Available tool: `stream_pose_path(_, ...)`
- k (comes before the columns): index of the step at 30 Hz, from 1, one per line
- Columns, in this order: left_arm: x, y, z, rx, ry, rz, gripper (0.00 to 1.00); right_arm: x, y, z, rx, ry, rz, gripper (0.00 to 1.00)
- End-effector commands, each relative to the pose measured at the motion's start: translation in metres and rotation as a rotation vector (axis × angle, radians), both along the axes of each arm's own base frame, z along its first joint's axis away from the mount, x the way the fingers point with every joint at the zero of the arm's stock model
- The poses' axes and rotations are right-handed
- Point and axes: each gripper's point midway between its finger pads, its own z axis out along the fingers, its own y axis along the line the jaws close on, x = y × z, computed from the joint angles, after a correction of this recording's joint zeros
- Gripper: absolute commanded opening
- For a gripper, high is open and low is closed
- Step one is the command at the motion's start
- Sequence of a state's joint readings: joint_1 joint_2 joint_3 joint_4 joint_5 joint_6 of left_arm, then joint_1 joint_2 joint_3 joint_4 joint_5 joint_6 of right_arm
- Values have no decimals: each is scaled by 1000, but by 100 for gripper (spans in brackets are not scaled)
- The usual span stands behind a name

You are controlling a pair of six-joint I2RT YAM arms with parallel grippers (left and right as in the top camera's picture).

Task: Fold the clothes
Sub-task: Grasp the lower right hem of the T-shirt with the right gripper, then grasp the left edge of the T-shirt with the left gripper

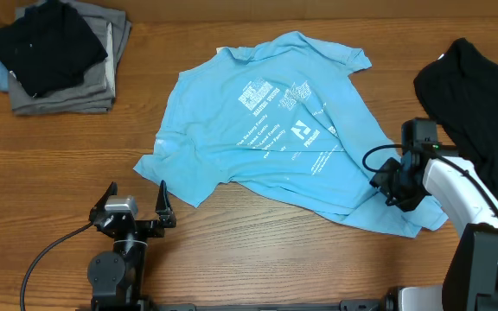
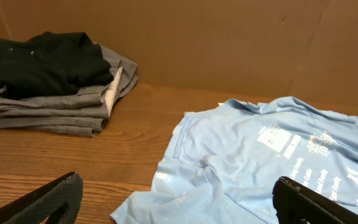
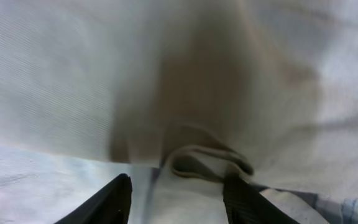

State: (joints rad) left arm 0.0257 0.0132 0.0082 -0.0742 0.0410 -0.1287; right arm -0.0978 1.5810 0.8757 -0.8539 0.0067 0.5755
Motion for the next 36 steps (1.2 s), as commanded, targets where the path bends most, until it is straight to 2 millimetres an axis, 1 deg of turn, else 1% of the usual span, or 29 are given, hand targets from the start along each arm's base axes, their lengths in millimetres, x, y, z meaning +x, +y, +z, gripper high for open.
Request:
stream_pose_path(1,0,-5,0,-11,-5,-24,100,1,-2,0,-8,-9,-4,50)
stream_pose_path(4,0,-5,0,-11,-5,-25,100,1,-3,0,-16,-10,-4,48)
stream_pose_path(9,0,-4,1,-10,-6,-21,100,1,-4,0,-20,-9,-4,30)
stream_pose_path(13,0,-4,1,-11,-6,-18,100,0,-5,0,-27,-6,-5,12)
stream_pose_path(16,0,-4,1,-10,-7,-18,100,0,-5,0,-27,-8,-5,8)
stream_pose_path(18,0,-4,1,-12,-7,-20,100,1,-5,0,-27,-10,-5,4)
stream_pose_path(24,0,-8,4,-59,-18,-42,100,1,-5,1,-27,-11,-6,4)
stream_pose_path(27,0,-10,16,-60,-66,-53,100,2,-5,1,-26,-12,-6,4)
stream_pose_path(28,0,-8,20,-58,-82,-42,100,1,-5,1,-26,-11,-5,4)
stream_pose_path(30,0,-1,22,-57,-90,-4,100,1,-5,0,-26,-9,-5,4)
stream_pose_path(32,1,-1,17,-59,-72,2,100,0,-5,0,-26,-6,-6,4)
stream_pose_path(36,3,-1,-8,-136,53,5,100,1,-5,1,-26,-12,-5,4)
